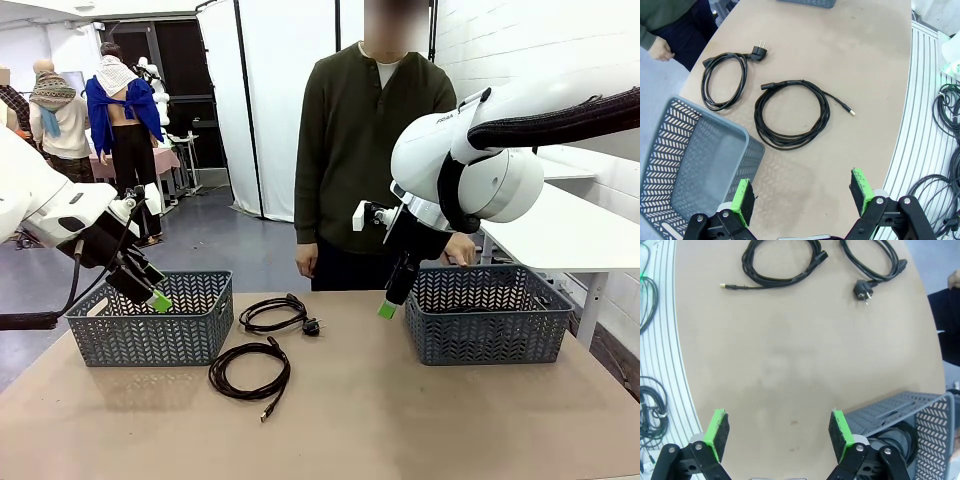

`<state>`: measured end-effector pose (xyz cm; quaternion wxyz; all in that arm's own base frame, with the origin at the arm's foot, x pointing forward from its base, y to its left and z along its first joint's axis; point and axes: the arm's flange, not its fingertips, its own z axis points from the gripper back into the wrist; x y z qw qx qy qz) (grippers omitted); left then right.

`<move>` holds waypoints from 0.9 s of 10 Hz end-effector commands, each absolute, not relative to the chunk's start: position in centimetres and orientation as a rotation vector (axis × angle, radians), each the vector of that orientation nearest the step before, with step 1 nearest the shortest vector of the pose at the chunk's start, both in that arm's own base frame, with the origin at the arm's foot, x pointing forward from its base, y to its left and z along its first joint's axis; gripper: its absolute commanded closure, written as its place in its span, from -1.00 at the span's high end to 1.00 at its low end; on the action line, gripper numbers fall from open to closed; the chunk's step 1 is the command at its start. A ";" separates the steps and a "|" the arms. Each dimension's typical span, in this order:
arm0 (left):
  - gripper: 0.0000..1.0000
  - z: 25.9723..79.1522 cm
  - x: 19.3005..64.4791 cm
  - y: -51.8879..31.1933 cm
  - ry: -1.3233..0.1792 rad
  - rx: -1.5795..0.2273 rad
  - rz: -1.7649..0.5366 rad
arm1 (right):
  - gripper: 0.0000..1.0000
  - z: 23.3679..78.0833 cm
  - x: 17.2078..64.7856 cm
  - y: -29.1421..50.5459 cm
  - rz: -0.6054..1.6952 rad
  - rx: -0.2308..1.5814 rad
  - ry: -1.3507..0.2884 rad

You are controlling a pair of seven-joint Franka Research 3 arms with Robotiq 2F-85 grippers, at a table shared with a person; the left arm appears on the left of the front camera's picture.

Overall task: Organize the cables according to human instructions.
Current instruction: Pick up a bundle of cables and place it in the basket indicated by the human.

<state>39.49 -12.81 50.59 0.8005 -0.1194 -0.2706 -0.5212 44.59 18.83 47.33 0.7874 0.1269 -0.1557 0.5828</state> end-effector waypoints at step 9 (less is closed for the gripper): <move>1.00 50.5 39.7 -12.5 -0.588 -0.277 -1.134 | 1.00 47.8 45.1 23.0 0.993 0.182 -0.263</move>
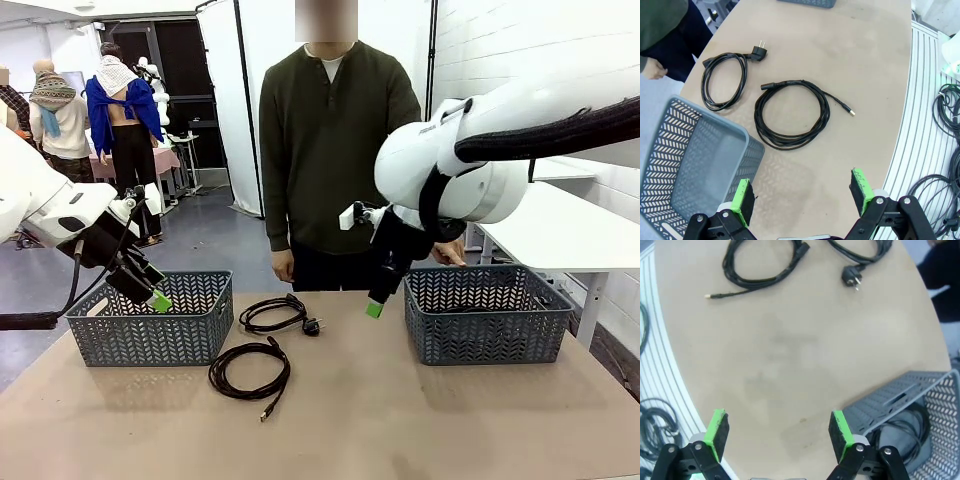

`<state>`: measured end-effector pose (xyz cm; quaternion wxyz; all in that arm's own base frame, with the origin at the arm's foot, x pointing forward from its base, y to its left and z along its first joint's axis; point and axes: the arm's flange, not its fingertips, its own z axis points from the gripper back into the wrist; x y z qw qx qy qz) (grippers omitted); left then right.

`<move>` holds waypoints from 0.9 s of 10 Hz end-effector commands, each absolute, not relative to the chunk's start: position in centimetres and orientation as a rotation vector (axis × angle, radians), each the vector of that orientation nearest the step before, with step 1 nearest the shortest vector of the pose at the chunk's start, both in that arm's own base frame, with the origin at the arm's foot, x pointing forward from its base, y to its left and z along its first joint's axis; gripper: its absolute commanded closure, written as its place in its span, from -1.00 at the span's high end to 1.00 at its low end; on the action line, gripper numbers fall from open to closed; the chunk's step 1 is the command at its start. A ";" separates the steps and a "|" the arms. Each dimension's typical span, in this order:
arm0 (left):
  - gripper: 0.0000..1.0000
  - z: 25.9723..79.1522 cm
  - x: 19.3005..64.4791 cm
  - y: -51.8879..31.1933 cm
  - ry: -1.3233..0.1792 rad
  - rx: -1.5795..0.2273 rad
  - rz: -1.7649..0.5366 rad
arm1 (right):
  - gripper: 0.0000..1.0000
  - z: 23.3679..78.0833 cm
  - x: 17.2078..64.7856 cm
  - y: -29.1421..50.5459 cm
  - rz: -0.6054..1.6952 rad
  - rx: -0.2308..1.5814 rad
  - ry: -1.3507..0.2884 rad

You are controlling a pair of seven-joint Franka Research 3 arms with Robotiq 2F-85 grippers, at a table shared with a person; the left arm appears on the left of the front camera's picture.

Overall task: Organize the cables according to human instructions.
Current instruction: Pick up a bundle of cables and place it in the basket indicated by the human.

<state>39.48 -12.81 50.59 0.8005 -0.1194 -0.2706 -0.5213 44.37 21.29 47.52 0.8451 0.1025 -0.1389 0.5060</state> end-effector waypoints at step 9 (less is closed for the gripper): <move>1.00 50.5 39.7 -12.5 -0.588 -0.277 -1.134 | 1.00 44.7 48.1 34.2 0.628 0.135 -0.155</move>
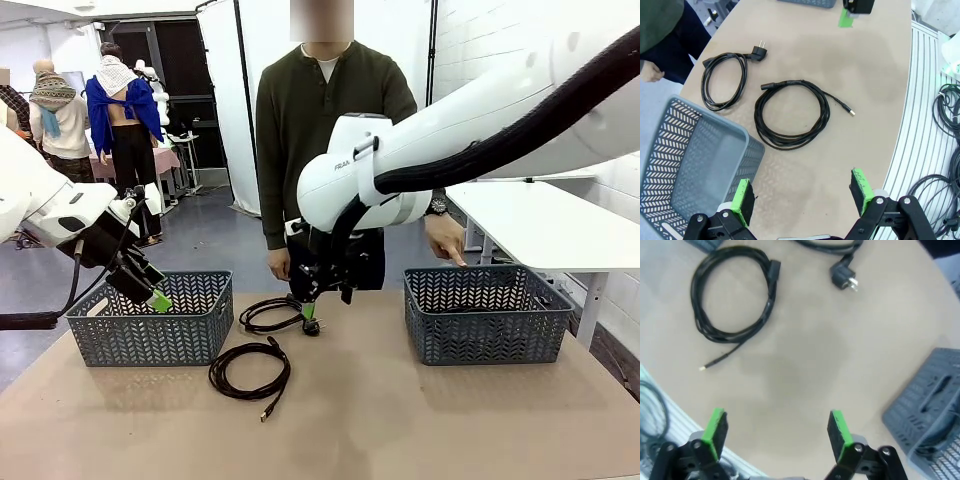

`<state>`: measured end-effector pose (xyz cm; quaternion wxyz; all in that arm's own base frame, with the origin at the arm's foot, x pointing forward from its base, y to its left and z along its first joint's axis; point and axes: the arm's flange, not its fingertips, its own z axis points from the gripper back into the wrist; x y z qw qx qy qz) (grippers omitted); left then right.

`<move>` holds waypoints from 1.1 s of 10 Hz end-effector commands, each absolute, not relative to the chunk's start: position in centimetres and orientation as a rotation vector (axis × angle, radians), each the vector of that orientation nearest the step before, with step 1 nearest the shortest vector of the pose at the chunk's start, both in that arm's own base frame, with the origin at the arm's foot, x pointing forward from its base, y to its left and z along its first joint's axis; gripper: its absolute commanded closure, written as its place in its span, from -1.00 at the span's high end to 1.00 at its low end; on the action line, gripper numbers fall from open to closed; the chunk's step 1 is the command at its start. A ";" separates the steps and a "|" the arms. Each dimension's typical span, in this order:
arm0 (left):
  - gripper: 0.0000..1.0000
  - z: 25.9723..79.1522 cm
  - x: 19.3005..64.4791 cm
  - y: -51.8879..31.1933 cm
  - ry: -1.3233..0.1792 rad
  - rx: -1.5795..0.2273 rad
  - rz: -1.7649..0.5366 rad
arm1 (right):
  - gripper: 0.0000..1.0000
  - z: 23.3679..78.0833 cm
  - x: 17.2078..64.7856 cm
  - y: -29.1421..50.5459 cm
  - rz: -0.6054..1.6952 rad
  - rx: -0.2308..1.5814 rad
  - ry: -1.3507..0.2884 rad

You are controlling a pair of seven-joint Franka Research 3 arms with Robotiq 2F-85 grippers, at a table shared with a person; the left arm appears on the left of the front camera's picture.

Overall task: Organize the cables according to human instructions.
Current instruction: Pick up a bundle of cables and place it in the basket indicated by the human.

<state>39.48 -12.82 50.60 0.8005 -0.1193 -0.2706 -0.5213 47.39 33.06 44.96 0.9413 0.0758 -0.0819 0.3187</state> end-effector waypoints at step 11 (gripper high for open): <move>1.00 50.5 39.7 -12.5 -0.588 -0.277 -1.134 | 1.00 41.3 48.7 35.4 0.633 0.148 -0.112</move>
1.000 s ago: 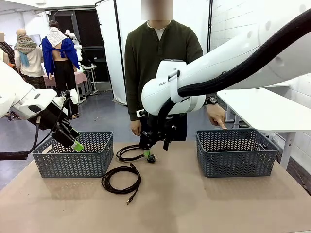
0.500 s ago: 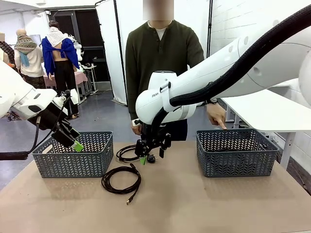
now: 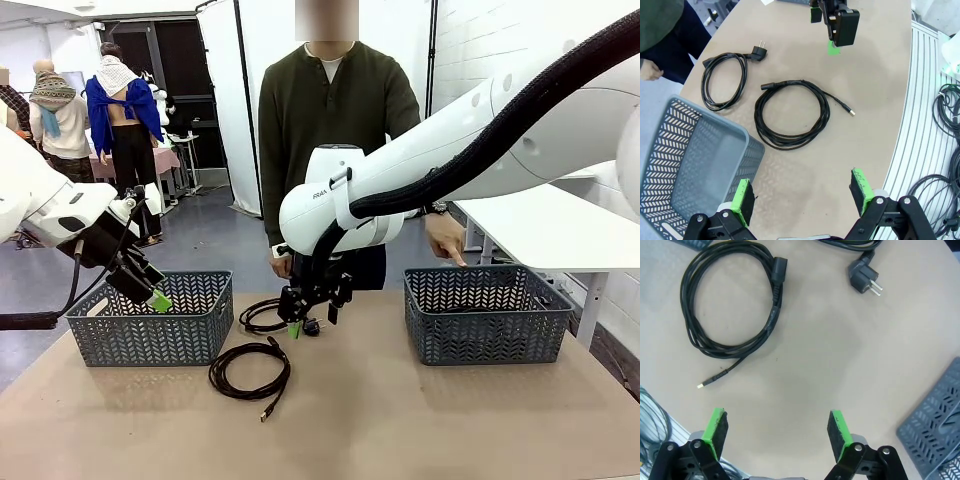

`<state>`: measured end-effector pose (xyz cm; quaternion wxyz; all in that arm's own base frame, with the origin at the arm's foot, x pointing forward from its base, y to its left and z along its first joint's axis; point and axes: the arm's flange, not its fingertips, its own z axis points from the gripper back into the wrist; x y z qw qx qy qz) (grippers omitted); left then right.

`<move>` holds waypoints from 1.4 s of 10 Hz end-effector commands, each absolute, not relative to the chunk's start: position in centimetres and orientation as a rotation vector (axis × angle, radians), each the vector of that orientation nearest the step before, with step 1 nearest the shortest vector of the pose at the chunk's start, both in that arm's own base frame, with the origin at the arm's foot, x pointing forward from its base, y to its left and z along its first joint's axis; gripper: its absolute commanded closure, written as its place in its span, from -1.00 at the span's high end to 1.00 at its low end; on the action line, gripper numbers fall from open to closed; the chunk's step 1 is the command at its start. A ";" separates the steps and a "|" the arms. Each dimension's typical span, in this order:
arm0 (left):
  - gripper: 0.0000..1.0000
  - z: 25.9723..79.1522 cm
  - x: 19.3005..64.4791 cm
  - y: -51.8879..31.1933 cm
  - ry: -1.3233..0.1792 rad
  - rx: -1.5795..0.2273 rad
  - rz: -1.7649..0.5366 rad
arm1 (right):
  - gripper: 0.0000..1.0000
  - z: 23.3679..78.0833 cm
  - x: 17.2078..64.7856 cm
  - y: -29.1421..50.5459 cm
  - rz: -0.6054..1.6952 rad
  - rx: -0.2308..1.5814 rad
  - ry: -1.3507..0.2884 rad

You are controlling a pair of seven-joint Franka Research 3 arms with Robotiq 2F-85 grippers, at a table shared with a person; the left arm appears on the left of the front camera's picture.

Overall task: Organize the cables according to human instructions.
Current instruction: Pick up a bundle of cables and place it in the basket indicated by the human.

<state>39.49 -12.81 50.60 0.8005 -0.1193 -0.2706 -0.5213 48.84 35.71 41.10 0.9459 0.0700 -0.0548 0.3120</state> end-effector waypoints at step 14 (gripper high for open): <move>1.00 50.5 39.7 -12.5 -0.588 -0.277 -1.134 | 1.00 35.4 53.0 40.2 0.404 0.078 -0.114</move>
